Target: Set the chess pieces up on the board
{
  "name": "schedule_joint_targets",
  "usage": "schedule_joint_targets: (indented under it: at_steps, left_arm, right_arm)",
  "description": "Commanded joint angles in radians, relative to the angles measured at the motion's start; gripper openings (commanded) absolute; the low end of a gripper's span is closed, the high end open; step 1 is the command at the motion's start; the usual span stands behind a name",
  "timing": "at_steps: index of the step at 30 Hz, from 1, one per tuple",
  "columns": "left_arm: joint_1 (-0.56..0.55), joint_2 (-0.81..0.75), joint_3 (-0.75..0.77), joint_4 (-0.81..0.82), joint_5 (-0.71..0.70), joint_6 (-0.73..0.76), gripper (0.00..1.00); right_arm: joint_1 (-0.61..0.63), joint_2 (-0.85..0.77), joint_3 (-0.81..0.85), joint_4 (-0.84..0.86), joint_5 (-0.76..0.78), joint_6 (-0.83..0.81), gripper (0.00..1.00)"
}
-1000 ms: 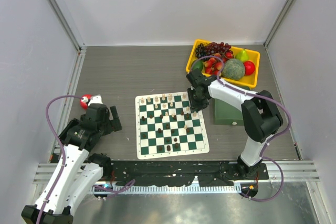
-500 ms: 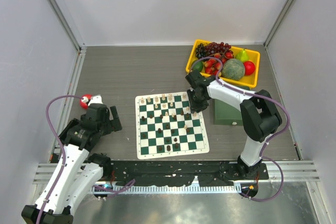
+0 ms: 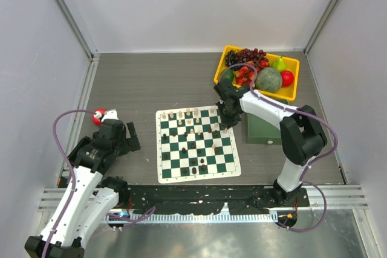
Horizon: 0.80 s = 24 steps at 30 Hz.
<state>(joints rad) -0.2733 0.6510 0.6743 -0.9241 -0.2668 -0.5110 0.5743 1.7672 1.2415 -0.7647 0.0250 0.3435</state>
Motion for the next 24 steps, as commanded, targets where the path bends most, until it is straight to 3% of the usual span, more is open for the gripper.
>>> schedule_joint_targets:
  at_steps: [1, 6, 24]
  left_arm:
    - [0.005, -0.001, 0.002, 0.042, 0.0, 0.017, 0.99]
    - [0.005, -0.001, 0.004, 0.042, 0.001, 0.017, 0.99]
    - [0.005, -0.004, 0.002, 0.044, -0.003, 0.017, 0.99]
  right_arm:
    - [0.007, -0.089, 0.105, -0.039, 0.038, -0.003, 0.19]
    - [0.007, -0.071, 0.212, -0.033, 0.044, -0.012, 0.19]
    - [0.068, 0.267, 0.524, -0.016, 0.067, -0.04, 0.2]
